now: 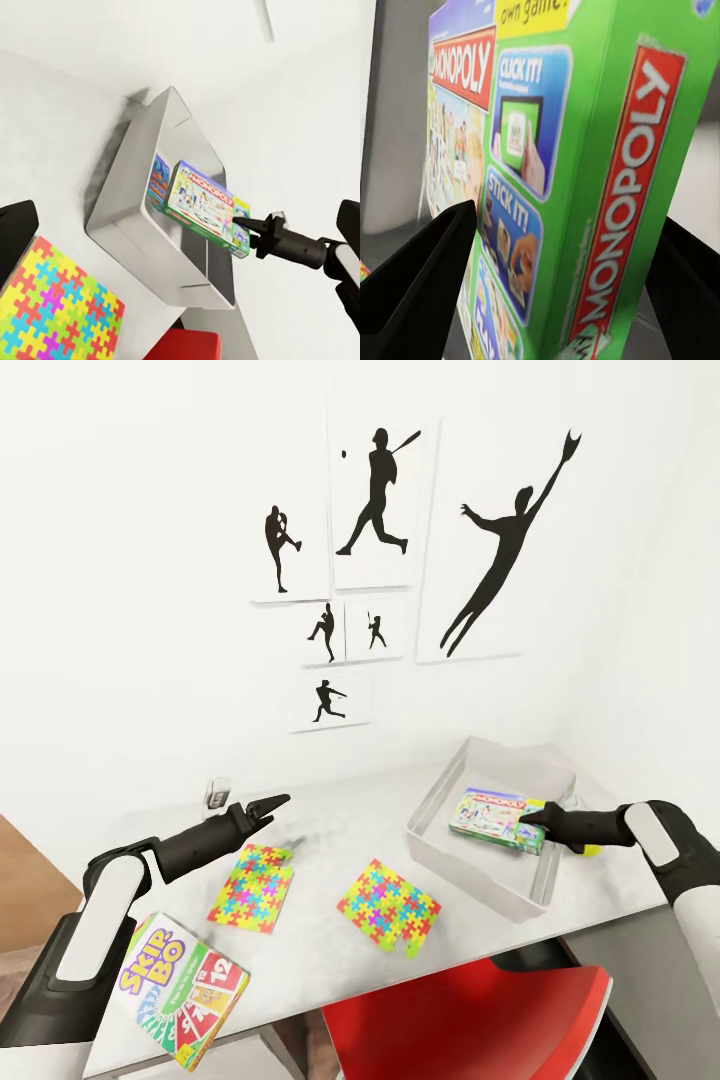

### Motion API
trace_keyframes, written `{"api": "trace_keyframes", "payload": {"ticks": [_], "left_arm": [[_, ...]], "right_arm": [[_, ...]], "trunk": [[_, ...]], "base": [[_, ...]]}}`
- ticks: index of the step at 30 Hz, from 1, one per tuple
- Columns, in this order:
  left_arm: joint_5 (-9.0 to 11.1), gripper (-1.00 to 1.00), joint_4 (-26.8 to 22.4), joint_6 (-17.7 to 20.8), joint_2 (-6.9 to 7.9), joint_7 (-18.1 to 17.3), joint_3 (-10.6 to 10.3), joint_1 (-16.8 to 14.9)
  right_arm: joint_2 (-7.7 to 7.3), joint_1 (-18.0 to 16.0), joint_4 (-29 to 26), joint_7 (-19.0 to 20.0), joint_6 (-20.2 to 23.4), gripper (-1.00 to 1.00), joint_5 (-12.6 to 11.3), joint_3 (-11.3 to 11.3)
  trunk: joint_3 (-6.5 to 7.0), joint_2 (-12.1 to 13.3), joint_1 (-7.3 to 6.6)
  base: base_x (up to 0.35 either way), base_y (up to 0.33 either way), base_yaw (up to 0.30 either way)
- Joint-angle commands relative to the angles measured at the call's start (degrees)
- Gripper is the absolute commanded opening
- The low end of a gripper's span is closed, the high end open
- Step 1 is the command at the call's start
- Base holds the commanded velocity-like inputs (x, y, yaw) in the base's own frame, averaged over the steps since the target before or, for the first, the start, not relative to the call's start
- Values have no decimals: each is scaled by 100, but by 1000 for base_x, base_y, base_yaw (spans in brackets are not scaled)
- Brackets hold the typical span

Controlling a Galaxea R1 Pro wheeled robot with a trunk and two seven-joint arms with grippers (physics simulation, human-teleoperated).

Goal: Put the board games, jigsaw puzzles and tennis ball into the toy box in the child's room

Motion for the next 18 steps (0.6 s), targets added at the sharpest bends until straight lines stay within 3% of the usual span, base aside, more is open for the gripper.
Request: {"api": "trace_keyframes", "payload": {"ticks": [1,18], "left_arm": [[-37,100,0,26,-1,-42,8,-5],[-43,100,39,26,0,-42,8,-12]], "right_arm": [[2,-6,0,55,25,-100,55,-19],[2,49,-52,107,25,-100,16,358]], "trunk": [[-11,-12,3],[-11,-12,3]], "base": [[0,0,0],[0,0,0]]}}
